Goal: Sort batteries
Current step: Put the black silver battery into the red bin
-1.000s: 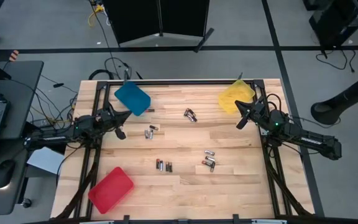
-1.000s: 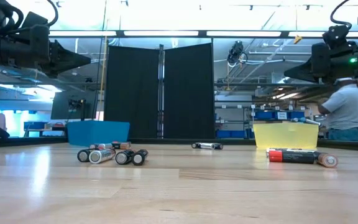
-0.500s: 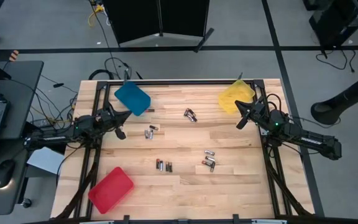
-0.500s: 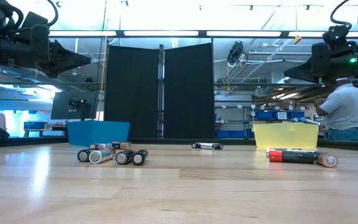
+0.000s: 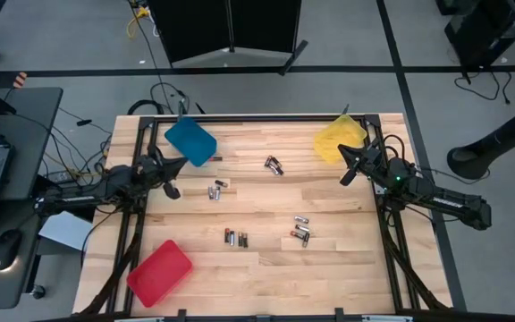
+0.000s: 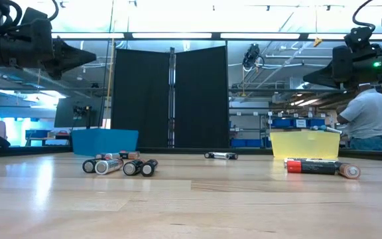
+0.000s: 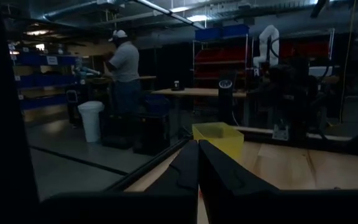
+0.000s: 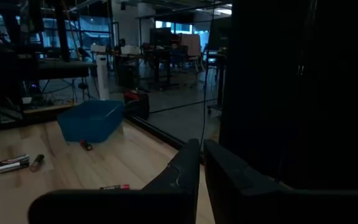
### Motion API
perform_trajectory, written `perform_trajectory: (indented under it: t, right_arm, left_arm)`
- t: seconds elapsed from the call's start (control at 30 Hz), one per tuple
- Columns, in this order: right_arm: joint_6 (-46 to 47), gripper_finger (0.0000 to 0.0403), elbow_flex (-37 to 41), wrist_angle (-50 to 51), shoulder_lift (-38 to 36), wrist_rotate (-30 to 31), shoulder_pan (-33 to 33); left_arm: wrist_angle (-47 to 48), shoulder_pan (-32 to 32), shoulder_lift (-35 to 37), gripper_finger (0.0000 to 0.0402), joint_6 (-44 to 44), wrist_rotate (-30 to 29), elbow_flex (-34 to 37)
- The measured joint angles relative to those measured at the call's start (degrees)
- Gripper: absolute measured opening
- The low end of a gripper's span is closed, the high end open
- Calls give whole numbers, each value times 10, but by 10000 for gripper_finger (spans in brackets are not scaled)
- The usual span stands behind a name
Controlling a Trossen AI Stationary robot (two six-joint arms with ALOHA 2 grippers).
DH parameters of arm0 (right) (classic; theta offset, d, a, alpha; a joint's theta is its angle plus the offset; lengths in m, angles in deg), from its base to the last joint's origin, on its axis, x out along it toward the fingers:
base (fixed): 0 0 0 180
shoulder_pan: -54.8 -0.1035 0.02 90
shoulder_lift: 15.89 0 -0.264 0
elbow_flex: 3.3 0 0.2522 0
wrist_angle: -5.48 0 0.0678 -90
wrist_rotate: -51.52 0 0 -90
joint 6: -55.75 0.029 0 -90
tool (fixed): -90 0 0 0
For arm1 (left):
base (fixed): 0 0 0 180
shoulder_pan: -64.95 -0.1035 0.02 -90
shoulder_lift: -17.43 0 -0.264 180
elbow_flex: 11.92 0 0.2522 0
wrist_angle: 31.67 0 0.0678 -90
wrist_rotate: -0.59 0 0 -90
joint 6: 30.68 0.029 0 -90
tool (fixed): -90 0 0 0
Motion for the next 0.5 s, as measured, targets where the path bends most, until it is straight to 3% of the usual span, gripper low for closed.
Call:
perform_trajectory:
  t: [0.17,0.37,0.5]
  right_arm:
    - [0,36,0,0,0,0,0]
    - [0,34,0,0,0,0,0]
    - [0,36,0,0,0,0,0]
  left_arm:
    - [-26,0,0,15,-5,10,0]
    - [-26,0,-43,8,-53,144,0]
    - [-30,0,-103,5,-70,159,0]
